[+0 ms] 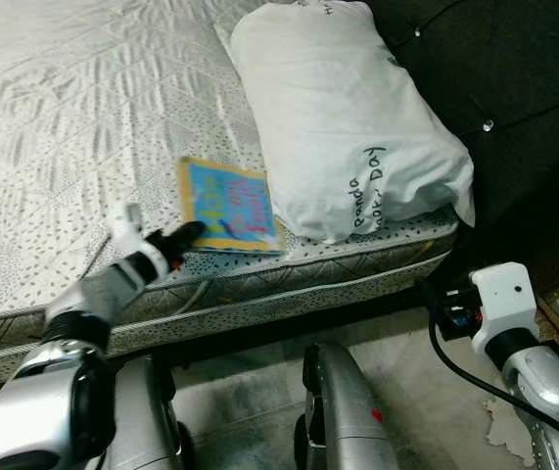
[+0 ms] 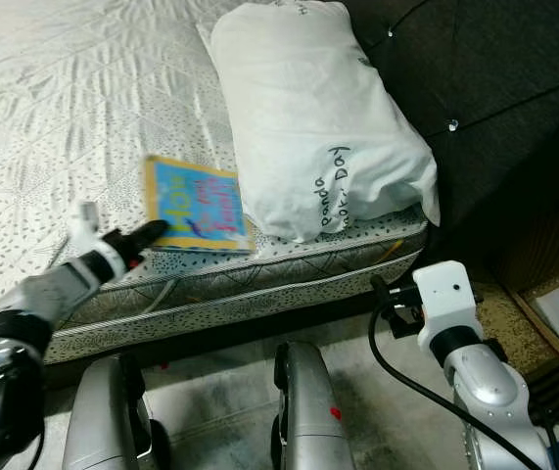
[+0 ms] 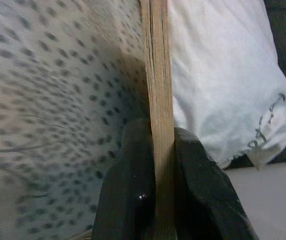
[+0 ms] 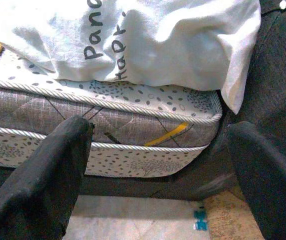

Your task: Clean up the room

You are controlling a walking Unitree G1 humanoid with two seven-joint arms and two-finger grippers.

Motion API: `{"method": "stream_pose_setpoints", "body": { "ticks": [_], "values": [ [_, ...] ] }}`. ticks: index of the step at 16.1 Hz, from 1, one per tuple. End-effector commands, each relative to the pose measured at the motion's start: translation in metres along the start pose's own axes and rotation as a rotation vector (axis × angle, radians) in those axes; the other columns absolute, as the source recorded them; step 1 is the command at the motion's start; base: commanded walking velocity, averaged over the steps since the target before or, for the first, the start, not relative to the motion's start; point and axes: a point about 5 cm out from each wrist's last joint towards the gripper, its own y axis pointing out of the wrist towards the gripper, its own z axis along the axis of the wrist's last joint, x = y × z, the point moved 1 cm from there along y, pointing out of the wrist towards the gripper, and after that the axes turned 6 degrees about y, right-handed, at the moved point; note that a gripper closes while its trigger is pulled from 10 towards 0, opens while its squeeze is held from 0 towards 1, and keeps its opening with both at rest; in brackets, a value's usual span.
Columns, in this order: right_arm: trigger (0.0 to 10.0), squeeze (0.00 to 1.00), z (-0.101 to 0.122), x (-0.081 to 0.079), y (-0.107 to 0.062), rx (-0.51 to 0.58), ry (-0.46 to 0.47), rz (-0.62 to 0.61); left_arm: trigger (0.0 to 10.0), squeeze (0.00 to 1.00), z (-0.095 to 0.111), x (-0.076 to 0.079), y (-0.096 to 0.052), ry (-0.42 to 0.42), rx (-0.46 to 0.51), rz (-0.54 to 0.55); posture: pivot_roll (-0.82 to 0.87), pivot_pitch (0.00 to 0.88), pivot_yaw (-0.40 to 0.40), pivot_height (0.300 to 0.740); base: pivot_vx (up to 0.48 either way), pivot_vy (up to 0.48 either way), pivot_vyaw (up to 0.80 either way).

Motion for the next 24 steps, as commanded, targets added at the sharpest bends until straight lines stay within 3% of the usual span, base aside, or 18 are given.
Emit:
{"method": "stream_pose_setpoints", "body": {
  "ticks": [1, 3, 4, 5, 8, 11, 12, 14, 16, 19, 20, 22, 24],
  "values": [
    [10.0, 0.00, 0.003, 0.006, -0.003, 0.000, -0.024, -0.019, 10.0, 0.00, -0.021, 0.000, 0.003, -0.012, -0.091, 0.008, -0.32, 0.215, -0.093, 0.550, 0.000, 0.000, 0.00],
    [10.0, 0.00, 0.003, 0.006, -0.003, 0.001, -0.027, -0.020, 10.0, 0.00, -0.027, 0.002, 0.006, -0.004, -0.113, 0.008, -0.33, 0.211, -0.092, 0.550, 0.000, 0.000, 0.00],
    [10.0, 0.00, 0.004, 0.006, -0.003, 0.002, -0.028, -0.021, 10.0, 0.06, -0.027, 0.002, 0.006, -0.014, -0.113, 0.009, -0.33, 0.211, -0.092, 0.550, 0.000, 0.000, 0.00],
    [10.0, 0.00, 0.004, 0.006, -0.003, 0.002, -0.029, -0.021, 10.0, 1.00, -0.029, -0.001, 0.005, -0.013, -0.121, 0.030, -0.33, 0.208, -0.090, 0.550, 0.000, 0.000, 0.00],
    [10.0, 0.00, 0.004, 0.006, -0.002, 0.004, -0.029, -0.024, 10.0, 1.00, -0.027, -0.010, -0.001, -0.003, -0.120, 0.083, -0.33, 0.204, -0.087, 0.550, 0.000, 0.000, 0.00],
    [10.0, 0.00, 0.001, 0.004, -0.002, 0.001, -0.026, -0.018, 10.0, 1.00, -0.014, -0.029, -0.010, 0.049, -0.061, 0.269, -0.31, 0.195, -0.086, 0.550, 0.000, 0.000, 0.00],
    [10.0, 0.00, 0.001, 0.004, -0.002, 0.001, -0.026, -0.018, 10.0, 1.00, -0.014, -0.029, -0.010, 0.049, -0.061, 0.269, -0.31, 0.195, -0.086, 0.550, 0.000, 0.000, 0.00],
    [10.0, 0.00, 0.002, 0.001, 0.002, 0.008, -0.021, -0.012, 10.0, 1.00, -0.002, -0.042, -0.020, 0.116, -0.012, 0.398, -0.29, 0.192, -0.084, 0.550, 0.000, 0.000, 0.00],
    [10.0, 0.00, 0.002, -0.003, 0.006, 0.014, -0.013, -0.009, 10.0, 1.00, 0.014, -0.057, -0.034, 0.236, 0.052, 0.547, -0.28, 0.186, -0.077, 0.550, 0.000, 0.000, 0.00],
    [10.0, 0.00, 0.001, -0.008, 0.010, 0.022, 0.000, -0.008, 10.0, 1.00, 0.015, -0.059, -0.037, 0.273, 0.067, 0.555, -0.27, 0.177, -0.064, 0.550, 0.000, 0.000, 0.00],
    [10.0, 0.00, 0.002, -0.009, 0.012, 0.032, 0.007, -0.014, 10.0, 1.00, 0.016, -0.058, -0.036, 0.325, 0.062, 0.566, -0.26, 0.168, -0.053, 0.550, 0.000, 0.000, 0.00],
    [10.0, 0.00, 0.001, -0.010, 0.017, 0.043, 0.020, -0.028, 10.0, 1.00, 0.020, -0.046, -0.026, 0.413, 0.092, 0.529, -0.23, 0.152, -0.038, 0.550, 0.000, 0.000, 0.00],
    [10.0, 0.00, 0.003, -0.014, 0.022, 0.055, 0.032, -0.026, 10.0, 1.00, 0.020, -0.035, -0.017, 0.450, 0.123, 0.478, -0.21, 0.144, -0.033, 0.550, 0.000, 0.000, 0.00]
  ]
}}
